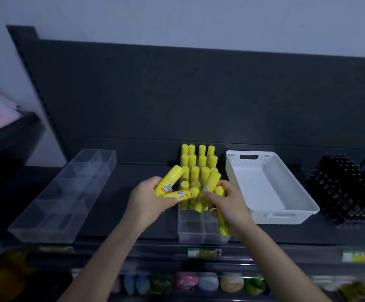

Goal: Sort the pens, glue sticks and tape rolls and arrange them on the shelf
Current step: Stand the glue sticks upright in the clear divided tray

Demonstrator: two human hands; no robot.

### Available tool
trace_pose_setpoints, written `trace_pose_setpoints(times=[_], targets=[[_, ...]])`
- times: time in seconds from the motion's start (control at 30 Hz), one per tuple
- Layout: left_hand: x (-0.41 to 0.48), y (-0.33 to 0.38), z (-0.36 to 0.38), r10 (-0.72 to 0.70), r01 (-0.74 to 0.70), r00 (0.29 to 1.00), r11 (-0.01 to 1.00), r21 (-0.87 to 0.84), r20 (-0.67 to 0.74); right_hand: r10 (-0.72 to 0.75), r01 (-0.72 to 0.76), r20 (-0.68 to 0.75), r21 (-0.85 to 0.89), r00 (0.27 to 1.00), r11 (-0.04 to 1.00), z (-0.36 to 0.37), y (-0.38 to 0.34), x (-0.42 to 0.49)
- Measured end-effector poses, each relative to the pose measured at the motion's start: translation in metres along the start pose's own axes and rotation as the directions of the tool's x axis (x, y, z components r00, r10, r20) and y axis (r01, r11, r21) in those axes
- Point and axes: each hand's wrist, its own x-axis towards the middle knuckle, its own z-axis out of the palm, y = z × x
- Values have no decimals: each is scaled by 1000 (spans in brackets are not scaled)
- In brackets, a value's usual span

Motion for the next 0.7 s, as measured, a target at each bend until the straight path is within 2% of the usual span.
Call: trace_pose_setpoints(times=[0.23,0.4,0.5,0.7], targets=[[12,-8,-1,69,-86,995,957,278,69,-11,-1,-79,-152,997,988,12,10,-2],[16,-9,7,86,-100,995,948,303,59,-15,-2,-59,-278,998,961,11,12,2],[16,-12,13,77,-93,995,949,302,65,-14,3,-37,-297,999,955,11,13,5],[19,-16,31,184,-202,979,903,378,84,-47,50,19,-395,999,917,7,18,8]])
